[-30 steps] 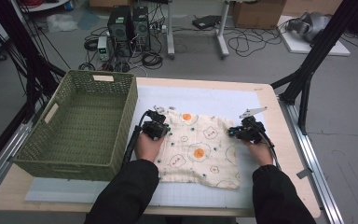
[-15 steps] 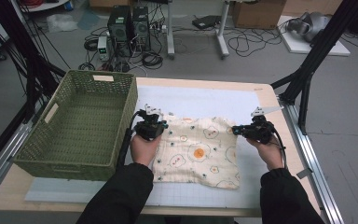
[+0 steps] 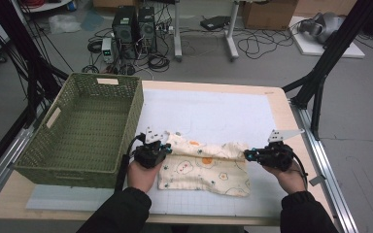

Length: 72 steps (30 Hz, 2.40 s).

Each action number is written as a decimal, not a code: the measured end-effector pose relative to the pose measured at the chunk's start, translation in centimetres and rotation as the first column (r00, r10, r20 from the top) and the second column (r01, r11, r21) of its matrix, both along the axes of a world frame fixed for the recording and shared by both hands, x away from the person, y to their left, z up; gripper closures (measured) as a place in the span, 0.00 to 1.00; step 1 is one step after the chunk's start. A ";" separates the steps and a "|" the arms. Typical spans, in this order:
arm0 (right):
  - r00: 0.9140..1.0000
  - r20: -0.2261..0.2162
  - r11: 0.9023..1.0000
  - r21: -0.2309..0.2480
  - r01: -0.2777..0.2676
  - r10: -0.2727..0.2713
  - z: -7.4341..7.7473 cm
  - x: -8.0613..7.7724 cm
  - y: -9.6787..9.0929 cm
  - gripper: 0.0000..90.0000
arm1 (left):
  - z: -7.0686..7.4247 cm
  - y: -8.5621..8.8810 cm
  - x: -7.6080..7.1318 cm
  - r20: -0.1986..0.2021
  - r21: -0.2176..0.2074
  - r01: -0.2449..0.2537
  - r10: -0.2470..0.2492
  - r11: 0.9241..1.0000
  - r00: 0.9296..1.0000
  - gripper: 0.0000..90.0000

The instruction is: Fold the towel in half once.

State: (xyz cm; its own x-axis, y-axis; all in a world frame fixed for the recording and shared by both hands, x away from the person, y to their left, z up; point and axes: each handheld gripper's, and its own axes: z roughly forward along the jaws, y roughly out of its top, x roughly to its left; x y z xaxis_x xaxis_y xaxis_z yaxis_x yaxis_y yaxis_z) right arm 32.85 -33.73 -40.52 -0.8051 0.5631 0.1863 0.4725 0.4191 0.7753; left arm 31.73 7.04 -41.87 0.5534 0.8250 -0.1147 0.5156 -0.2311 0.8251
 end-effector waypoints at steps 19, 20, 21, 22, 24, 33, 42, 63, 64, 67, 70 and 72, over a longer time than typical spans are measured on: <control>0.996 -0.018 0.996 0.012 0.086 -0.086 -0.7 1.6 -0.6 0.63 | 0.9 -0.5 1.3 -0.066 -0.024 0.022 -0.024 0.999 0.998 0.70; 0.996 -0.030 0.996 0.017 0.090 -0.090 -0.9 2.0 -0.4 0.63 | 0.7 -0.6 1.8 -0.074 -0.031 0.005 -0.007 1.000 0.997 0.70; 0.995 -0.046 0.996 0.013 0.087 -0.086 -1.3 2.3 -0.2 0.62 | 0.1 -0.8 2.7 -0.087 -0.033 -0.027 0.025 0.999 0.996 0.71; 0.995 -0.059 0.997 -0.001 0.083 -0.083 -1.7 2.6 0.1 0.62 | -0.3 -0.9 3.1 -0.093 -0.033 -0.039 0.036 0.999 0.995 0.71; 0.994 -0.076 0.997 -0.029 0.075 -0.077 -2.3 3.1 0.5 0.62 | -0.6 -1.0 3.3 -0.090 -0.018 -0.046 0.044 0.999 0.995 0.72; 0.996 -0.087 0.999 -0.043 0.027 -0.030 -3.6 3.6 1.5 0.90 | -2.3 -1.1 4.6 -0.138 0.041 -0.056 0.062 0.998 0.989 0.96; 0.999 -0.047 1.000 -0.017 0.022 -0.023 -2.3 2.9 0.9 0.99 | -0.8 -0.5 3.9 -0.056 -0.014 -0.072 0.071 0.997 0.996 0.99; 0.993 0.007 0.992 0.036 -0.119 0.119 -0.2 -3.5 0.3 0.99 | 0.3 1.2 -2.4 -0.003 -0.080 0.018 -0.019 0.997 1.000 0.94; 0.991 -0.008 0.990 0.034 -0.134 0.134 -0.4 -3.8 0.2 0.98 | 0.4 1.6 -2.7 -0.007 -0.080 0.025 -0.026 0.996 1.000 0.91; 0.988 -0.030 0.987 0.063 -0.149 0.151 -0.5 -4.1 -0.2 0.91 | 1.3 2.4 -3.1 -0.023 -0.107 0.030 -0.033 0.994 0.999 0.84; 0.988 -0.029 0.985 0.092 -0.146 0.149 -0.2 -3.9 -0.4 0.87 | 1.8 2.5 -3.0 -0.015 -0.109 0.029 -0.030 0.994 0.999 0.81; 0.991 -0.021 0.987 0.100 -0.127 0.129 0.0 -3.6 -0.6 0.85 | 1.8 2.3 -2.7 -0.016 -0.095 0.031 -0.033 0.995 0.999 0.81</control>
State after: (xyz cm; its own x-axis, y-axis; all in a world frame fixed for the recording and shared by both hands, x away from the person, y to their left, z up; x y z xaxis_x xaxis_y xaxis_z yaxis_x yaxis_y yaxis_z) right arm 29.28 -34.29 -40.54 -0.8634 0.4335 0.2581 0.4411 0.4002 0.8033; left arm 29.06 9.33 -40.08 0.5764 0.7919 -0.2019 0.5239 -0.1685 0.8349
